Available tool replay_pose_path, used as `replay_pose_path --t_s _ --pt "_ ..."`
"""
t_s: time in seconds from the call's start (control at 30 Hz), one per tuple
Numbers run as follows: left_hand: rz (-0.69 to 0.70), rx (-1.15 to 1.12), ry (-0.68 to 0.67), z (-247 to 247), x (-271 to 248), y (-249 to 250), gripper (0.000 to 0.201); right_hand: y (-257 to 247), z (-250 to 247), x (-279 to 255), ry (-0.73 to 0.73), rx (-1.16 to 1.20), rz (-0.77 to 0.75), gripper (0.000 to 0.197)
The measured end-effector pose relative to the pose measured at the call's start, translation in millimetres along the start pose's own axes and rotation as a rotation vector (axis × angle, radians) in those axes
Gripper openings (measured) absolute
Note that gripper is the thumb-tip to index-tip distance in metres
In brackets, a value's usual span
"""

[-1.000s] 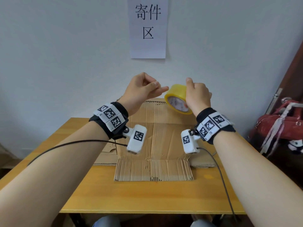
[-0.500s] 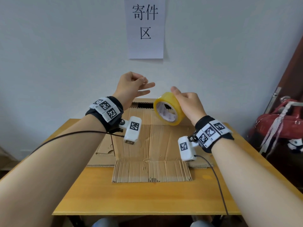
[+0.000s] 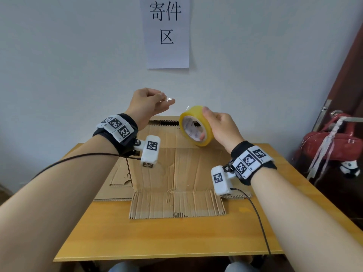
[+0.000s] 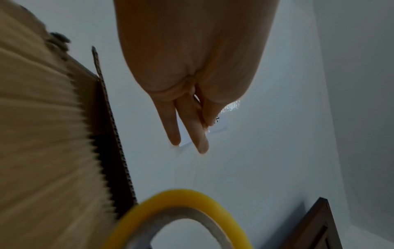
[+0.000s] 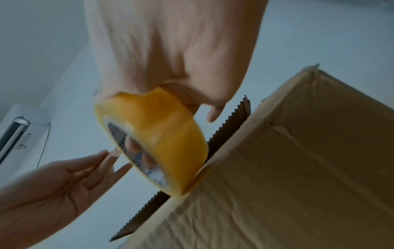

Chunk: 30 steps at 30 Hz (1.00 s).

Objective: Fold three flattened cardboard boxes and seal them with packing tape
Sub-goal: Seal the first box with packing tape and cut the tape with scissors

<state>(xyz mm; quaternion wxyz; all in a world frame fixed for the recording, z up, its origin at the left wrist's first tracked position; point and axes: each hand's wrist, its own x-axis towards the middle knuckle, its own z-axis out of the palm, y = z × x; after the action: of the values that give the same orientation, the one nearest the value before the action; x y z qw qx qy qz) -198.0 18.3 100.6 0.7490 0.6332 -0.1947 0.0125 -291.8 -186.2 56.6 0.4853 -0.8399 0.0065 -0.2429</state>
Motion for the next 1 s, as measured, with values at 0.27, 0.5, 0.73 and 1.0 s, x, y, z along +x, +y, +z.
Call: replay_pose_path --t_s 0.27,0.5,0.73,1.0 --pt "0.067 0.028 -0.072 -1.2 -19.6 22.3 0.006 -14.2 2.6 22.2 0.144 -0.132 0.052 0.063" --pt "0.125 -0.010 -0.093 -11.2 -33.8 51.0 0.013 -15.0 6.1 15.4 0.188 -0.299 0.073 0.062" --pt "0.168 0.088 0.047 -19.2 -26.8 56.5 0.012 -1.2 10.6 5.7 -0.038 -0.237 -0.010 0.059" --pt "0.247 0.086 0.030 -13.9 -32.0 60.7 0.007 6.5 6.1 0.9 0.051 -0.118 -0.065 0.058"
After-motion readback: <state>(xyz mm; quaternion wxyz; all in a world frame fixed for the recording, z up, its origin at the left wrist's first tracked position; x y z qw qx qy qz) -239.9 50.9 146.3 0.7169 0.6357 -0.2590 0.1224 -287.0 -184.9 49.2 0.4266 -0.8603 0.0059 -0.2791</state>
